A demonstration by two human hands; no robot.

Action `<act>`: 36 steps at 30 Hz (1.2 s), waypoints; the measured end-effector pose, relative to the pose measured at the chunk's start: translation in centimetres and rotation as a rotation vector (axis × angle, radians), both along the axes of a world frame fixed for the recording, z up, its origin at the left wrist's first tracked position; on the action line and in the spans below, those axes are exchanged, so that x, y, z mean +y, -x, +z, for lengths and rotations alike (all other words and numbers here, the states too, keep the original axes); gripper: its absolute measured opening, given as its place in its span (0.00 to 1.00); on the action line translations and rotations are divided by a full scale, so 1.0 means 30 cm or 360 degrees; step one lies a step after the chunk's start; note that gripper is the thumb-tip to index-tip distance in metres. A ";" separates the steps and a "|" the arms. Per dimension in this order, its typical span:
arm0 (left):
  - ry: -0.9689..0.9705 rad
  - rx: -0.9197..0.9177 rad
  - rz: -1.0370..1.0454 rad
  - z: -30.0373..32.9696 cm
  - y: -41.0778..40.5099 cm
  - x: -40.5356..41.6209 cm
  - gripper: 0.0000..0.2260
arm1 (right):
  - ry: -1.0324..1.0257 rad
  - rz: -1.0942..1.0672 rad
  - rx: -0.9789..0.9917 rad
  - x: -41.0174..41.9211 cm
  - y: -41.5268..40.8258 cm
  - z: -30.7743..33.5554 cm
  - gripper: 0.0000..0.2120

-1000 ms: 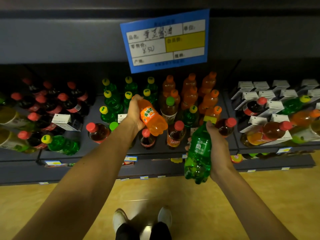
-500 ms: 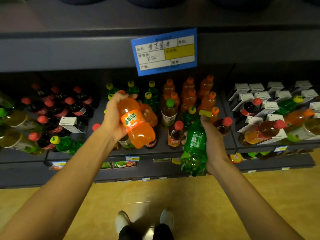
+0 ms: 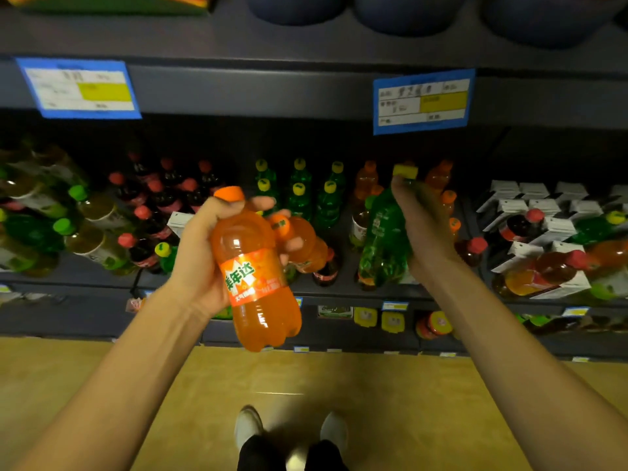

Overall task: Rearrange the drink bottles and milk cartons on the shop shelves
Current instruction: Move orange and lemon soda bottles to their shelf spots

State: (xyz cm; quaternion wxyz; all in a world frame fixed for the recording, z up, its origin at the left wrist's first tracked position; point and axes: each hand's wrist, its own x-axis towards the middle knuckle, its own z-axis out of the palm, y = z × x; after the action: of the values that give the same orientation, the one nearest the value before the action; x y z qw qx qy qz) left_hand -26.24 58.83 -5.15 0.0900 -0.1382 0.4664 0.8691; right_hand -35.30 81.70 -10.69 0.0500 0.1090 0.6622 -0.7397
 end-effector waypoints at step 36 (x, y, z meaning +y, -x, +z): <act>-0.0134 -0.0307 -0.0082 -0.287 -0.155 -0.060 0.17 | -0.2430 0.1061 0.0278 -0.328 0.352 -0.415 0.16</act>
State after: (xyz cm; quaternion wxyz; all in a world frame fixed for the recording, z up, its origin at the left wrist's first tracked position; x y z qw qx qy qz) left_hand -21.58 57.02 -13.75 0.1626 -0.2051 0.4221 0.8680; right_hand -45.86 71.87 -23.14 0.1272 -0.1463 0.9802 -0.0403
